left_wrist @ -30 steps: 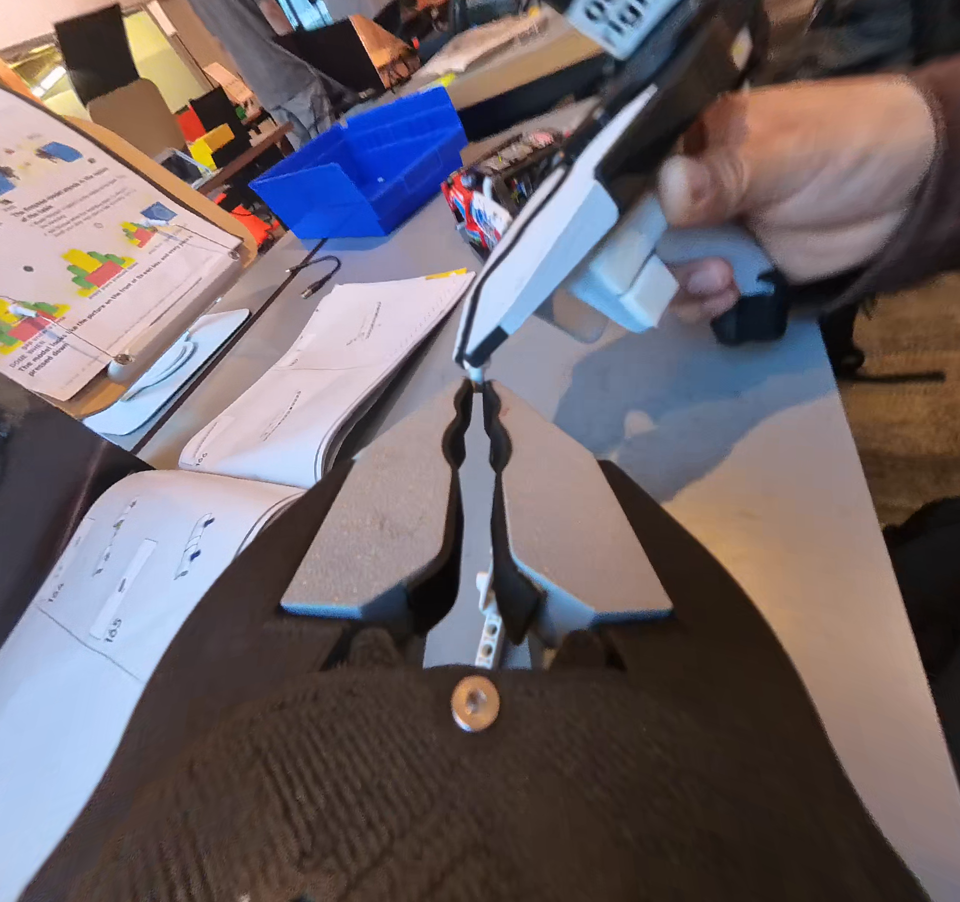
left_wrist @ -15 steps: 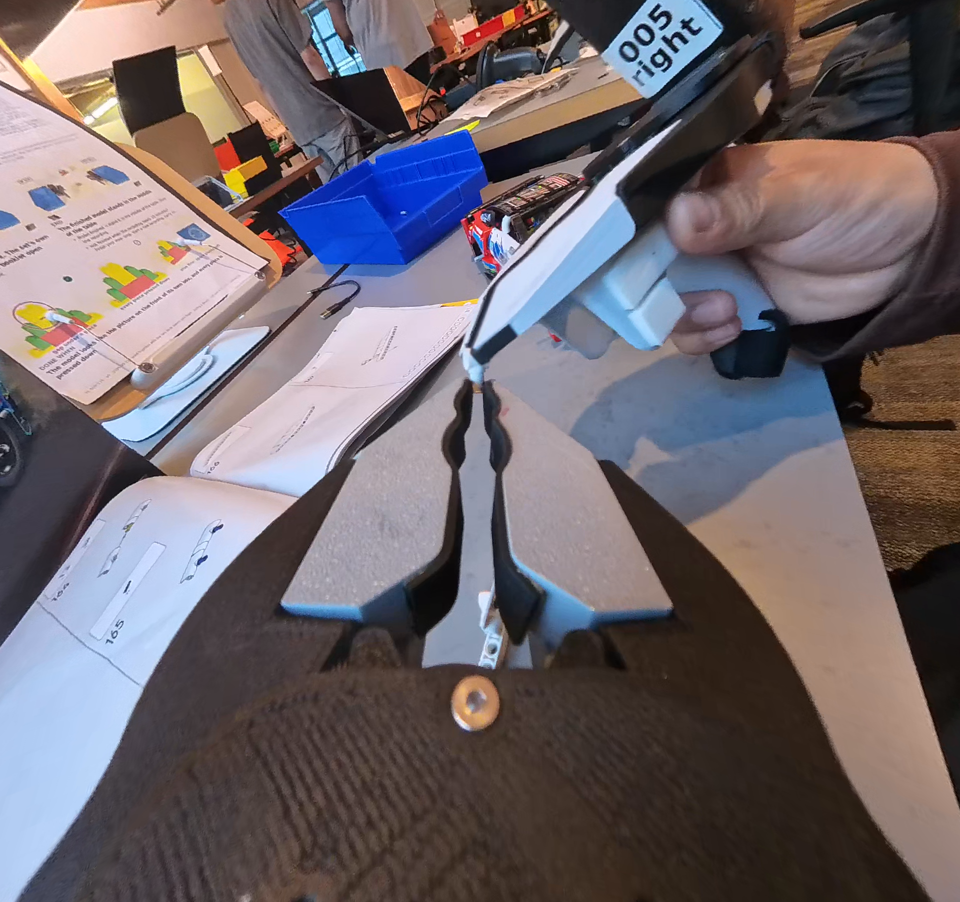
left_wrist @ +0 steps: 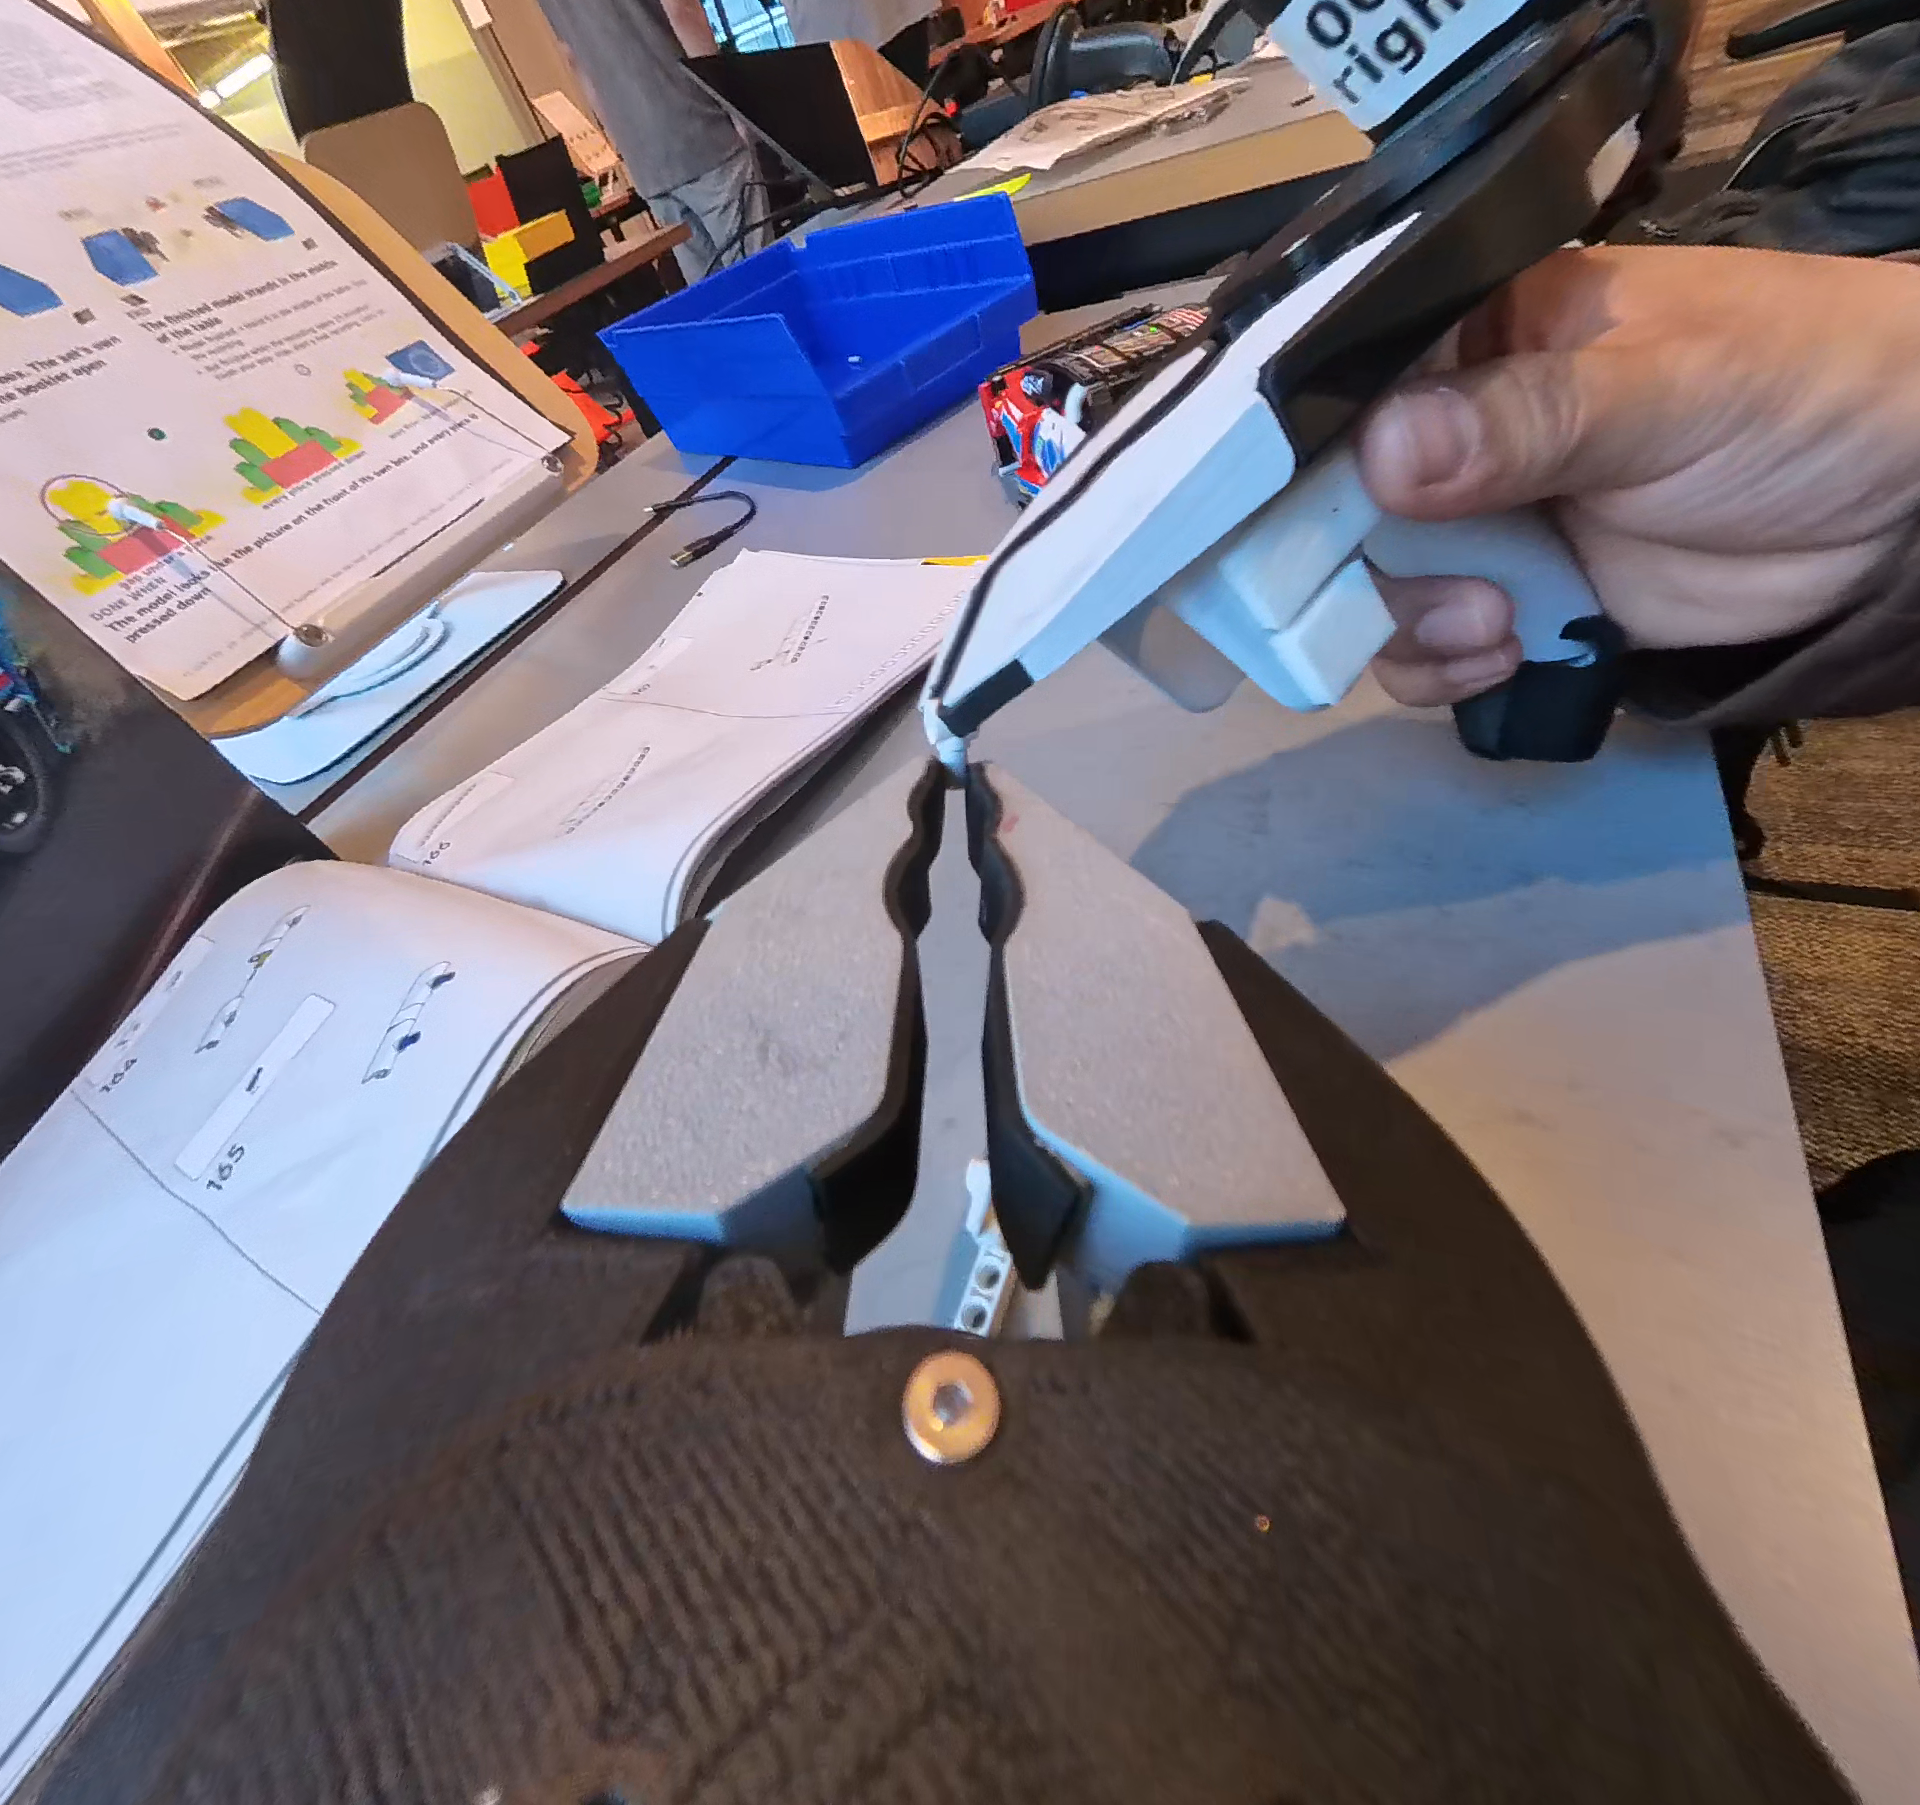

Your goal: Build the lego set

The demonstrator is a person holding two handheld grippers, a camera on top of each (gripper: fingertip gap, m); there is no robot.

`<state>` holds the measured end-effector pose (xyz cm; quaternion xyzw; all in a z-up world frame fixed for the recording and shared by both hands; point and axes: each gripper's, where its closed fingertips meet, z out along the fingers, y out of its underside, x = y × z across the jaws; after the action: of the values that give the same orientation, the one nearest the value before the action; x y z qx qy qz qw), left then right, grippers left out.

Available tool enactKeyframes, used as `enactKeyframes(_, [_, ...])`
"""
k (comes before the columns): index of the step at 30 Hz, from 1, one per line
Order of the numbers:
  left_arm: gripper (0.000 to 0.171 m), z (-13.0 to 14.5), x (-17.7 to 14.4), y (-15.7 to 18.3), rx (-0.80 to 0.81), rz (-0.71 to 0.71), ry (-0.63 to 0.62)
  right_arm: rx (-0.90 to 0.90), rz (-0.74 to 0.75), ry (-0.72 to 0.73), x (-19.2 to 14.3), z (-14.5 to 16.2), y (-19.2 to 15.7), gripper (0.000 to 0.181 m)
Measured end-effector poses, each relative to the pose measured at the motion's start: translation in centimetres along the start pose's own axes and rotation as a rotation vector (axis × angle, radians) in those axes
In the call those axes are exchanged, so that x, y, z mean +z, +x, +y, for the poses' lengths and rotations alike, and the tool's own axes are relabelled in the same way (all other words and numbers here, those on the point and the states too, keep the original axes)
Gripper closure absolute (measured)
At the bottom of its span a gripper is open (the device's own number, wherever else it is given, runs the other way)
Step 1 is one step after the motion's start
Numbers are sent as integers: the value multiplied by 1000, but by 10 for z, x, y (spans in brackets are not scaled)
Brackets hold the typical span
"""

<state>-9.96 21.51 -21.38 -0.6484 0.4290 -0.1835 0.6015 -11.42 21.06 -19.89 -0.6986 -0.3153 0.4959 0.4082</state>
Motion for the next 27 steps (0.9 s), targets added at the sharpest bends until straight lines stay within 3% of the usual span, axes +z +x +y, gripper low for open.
enactKeyframes(7, [169, 7, 4, 4, -59, 44, -32, -91, 5, -97, 1, 6, 3, 176])
enactKeyframes(10, [147, 24, 3, 11, -33, 146, -145, -140, 7, -186, -1, 14, 11, 176])
enactKeyframes(13, [141, 55, -3, 17, -25, 251, -320, -213, 3, -259, -2, 27, 17, 175])
enactKeyframes(18, [147, 90, -9, 28, -20, 393, -537, -300, -10, -425, 8, 67, 27, 175])
enactKeyframes(21, [166, 93, -8, 32, -44, 436, -547, -299, -30, -484, 10, 80, 32, 175])
enactKeyframes(27, [166, 93, -11, 33, -21, 572, -575, -219, -54, -475, 5, 79, 32, 175])
